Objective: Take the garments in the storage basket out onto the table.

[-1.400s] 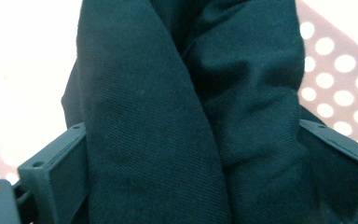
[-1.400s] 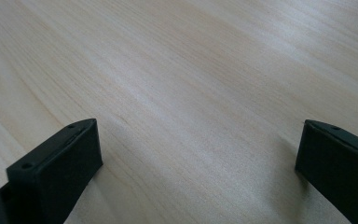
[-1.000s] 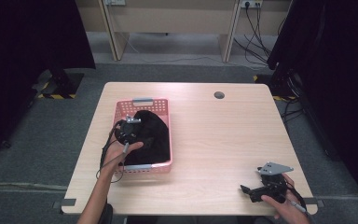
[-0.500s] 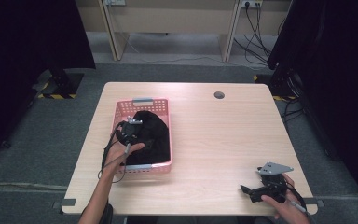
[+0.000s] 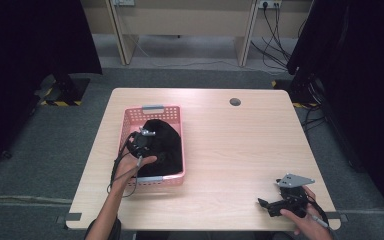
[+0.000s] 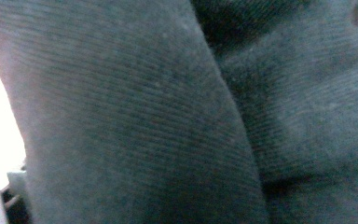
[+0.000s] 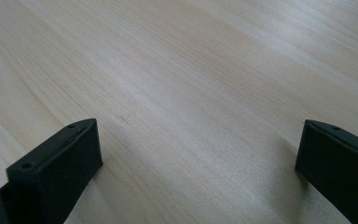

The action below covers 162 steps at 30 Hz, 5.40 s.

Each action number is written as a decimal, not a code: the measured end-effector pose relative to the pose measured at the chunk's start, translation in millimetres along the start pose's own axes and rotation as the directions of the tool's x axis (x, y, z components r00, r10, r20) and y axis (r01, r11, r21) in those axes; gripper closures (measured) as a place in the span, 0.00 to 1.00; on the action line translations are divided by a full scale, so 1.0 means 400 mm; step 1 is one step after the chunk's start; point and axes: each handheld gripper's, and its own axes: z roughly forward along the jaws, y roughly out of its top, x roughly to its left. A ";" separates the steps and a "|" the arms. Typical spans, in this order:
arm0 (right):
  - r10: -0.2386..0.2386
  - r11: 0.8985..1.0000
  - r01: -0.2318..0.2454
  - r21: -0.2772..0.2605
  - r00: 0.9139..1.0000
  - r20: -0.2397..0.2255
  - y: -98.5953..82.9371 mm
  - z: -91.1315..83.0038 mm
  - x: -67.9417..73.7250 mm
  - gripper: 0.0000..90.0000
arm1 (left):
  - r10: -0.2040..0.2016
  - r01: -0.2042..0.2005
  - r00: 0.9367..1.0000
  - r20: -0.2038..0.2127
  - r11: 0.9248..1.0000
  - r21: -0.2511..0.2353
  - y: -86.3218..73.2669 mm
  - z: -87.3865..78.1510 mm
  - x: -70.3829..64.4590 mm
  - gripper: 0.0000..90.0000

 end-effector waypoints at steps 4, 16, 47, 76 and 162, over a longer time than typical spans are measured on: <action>0.000 1.000 0.000 0.000 1.000 0.000 0.000 0.000 0.000 0.00 | 0.000 0.000 1.000 0.000 1.000 0.009 0.000 0.003 0.001 0.00; 0.000 1.000 0.000 0.000 1.000 0.000 0.000 0.000 0.000 0.00 | 0.061 -0.060 0.998 -0.017 0.998 0.033 -0.005 0.011 -0.008 0.09; 0.000 1.000 0.000 0.000 1.000 0.000 0.000 0.000 0.000 0.00 | -0.002 0.006 1.000 0.031 0.991 -0.133 0.030 -0.097 0.006 0.45; -0.001 1.000 0.001 0.000 1.000 -0.001 0.000 0.000 0.000 0.00 | 0.001 0.016 0.997 0.074 0.972 -0.236 0.059 -0.222 0.004 0.45; -0.005 1.000 0.005 -0.001 1.000 -0.001 0.000 0.000 -0.001 0.00 | 0.297 -0.233 0.833 0.466 0.954 -0.191 0.181 -0.188 -0.465 0.44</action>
